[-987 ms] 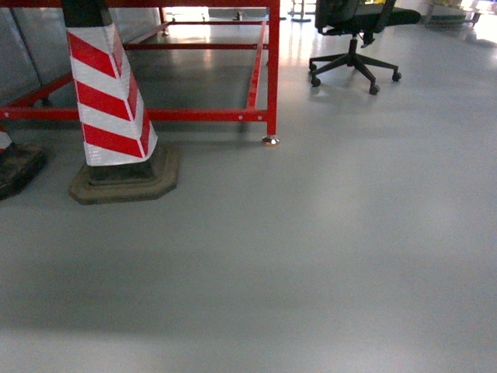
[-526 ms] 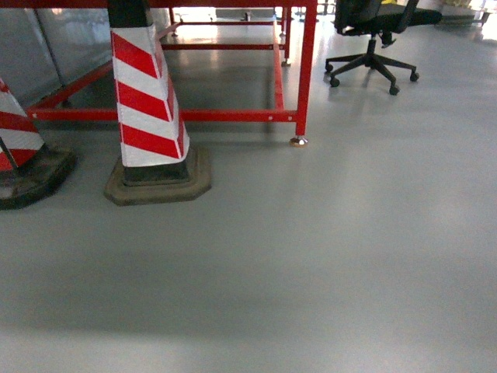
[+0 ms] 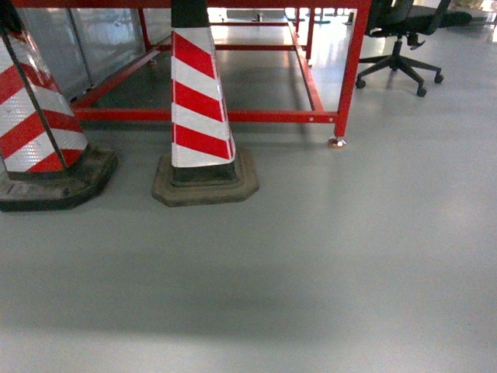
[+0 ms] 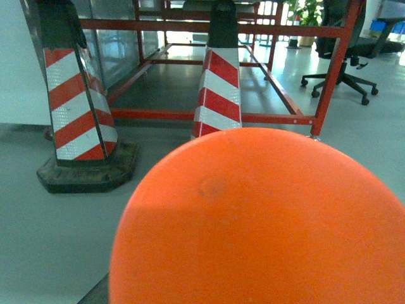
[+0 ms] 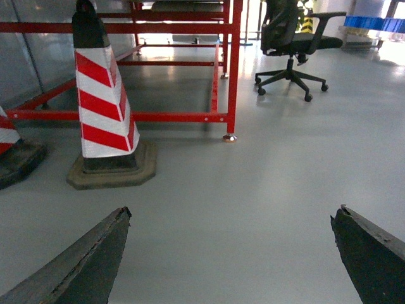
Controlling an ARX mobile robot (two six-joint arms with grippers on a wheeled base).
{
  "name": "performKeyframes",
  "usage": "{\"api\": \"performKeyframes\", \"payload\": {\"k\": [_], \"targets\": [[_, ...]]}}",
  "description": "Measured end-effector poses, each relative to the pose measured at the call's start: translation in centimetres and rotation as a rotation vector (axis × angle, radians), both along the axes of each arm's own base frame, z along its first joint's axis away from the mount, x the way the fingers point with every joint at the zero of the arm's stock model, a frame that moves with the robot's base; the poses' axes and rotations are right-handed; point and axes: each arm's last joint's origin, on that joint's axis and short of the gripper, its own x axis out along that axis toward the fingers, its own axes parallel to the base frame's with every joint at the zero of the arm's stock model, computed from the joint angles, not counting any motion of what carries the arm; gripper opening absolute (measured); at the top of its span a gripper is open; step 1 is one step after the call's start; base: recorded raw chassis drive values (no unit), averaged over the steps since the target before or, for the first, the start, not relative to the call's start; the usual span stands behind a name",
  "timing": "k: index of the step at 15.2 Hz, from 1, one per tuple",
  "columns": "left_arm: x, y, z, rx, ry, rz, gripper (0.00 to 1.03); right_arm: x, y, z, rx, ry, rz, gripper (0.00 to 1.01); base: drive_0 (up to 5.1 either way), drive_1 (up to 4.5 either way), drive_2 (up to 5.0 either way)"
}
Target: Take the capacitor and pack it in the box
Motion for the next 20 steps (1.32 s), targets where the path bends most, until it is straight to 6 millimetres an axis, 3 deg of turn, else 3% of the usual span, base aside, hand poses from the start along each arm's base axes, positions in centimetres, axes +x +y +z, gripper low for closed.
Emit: {"api": "performKeyframes", "payload": {"k": [7, 10, 20], "targets": [[0.0, 0.0, 0.03, 0.0, -0.004, 0.002, 0.44, 0.0, 0.01, -0.08, 0.0, 0.009, 0.002, 0.98, -4.9, 2.55, 2.6], [0.0, 0.0, 0.0, 0.0, 0.0, 0.001, 0.44, 0.0, 0.01, -0.01, 0.0, 0.001, 0.002, 0.98, 0.0, 0.0, 0.0], [0.0, 0.0, -0.01, 0.0, 0.0, 0.002, 0.44, 0.0, 0.0, 0.02, 0.0, -0.002, 0.001, 0.98, -0.1, 4.0, -4.2]]}}
